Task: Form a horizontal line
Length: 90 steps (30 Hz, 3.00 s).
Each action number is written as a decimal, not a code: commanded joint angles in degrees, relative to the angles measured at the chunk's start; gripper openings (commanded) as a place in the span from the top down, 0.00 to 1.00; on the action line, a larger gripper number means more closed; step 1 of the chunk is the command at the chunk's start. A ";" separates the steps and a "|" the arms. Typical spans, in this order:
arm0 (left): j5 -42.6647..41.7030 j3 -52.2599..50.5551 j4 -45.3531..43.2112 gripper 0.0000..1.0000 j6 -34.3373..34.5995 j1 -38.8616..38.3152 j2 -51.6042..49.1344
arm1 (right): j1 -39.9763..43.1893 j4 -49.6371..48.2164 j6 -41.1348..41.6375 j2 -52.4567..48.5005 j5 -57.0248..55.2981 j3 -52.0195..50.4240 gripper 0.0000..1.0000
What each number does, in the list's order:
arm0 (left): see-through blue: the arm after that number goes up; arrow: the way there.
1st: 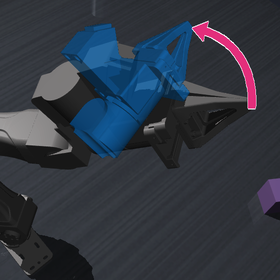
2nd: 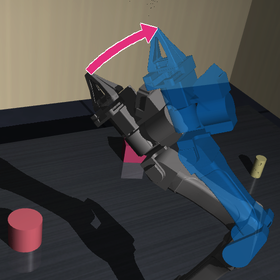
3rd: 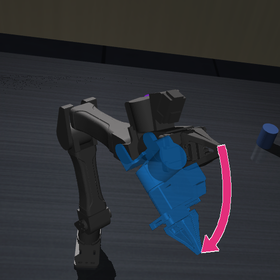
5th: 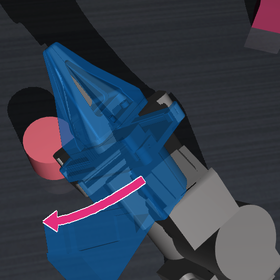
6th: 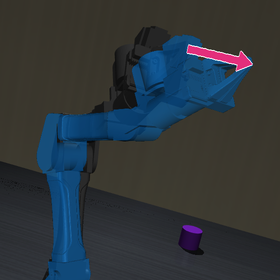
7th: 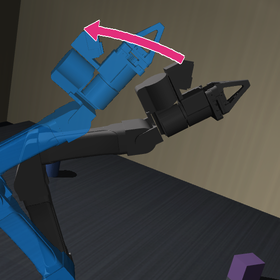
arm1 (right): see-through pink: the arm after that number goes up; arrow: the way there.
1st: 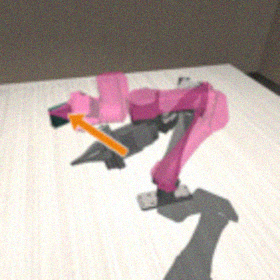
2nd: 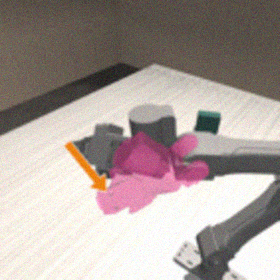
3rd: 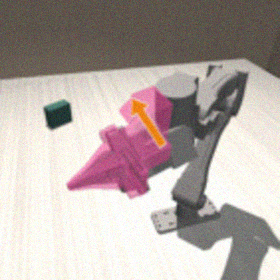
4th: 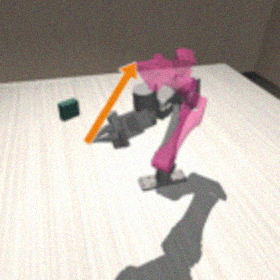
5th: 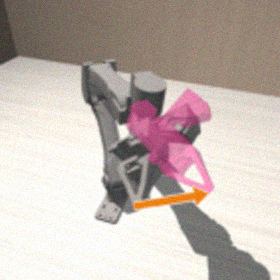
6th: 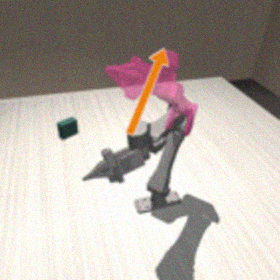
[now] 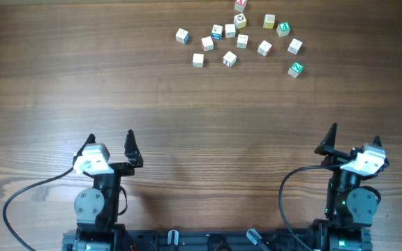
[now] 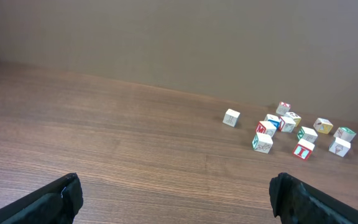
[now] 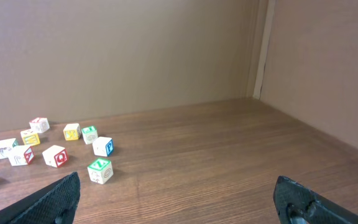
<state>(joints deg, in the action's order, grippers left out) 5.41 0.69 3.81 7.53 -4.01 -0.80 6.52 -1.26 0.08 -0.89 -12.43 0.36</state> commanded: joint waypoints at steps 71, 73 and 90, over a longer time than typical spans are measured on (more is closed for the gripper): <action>-28.24 57.05 70.97 0.00 7.96 0.39 -40.13 | -0.28 -0.15 -0.04 0.61 0.28 -0.07 0.00; -27.69 58.16 70.47 0.00 7.93 0.39 -43.95 | -0.28 -0.15 -0.04 0.61 0.28 -0.07 0.00; -24.37 72.52 60.15 0.00 6.32 0.37 -65.31 | -0.28 -0.15 -0.07 0.61 0.28 -0.07 0.00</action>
<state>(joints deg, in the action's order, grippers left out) -19.55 72.18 65.63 15.35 -4.01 -65.28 6.52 -1.26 0.08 -0.89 -12.45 0.36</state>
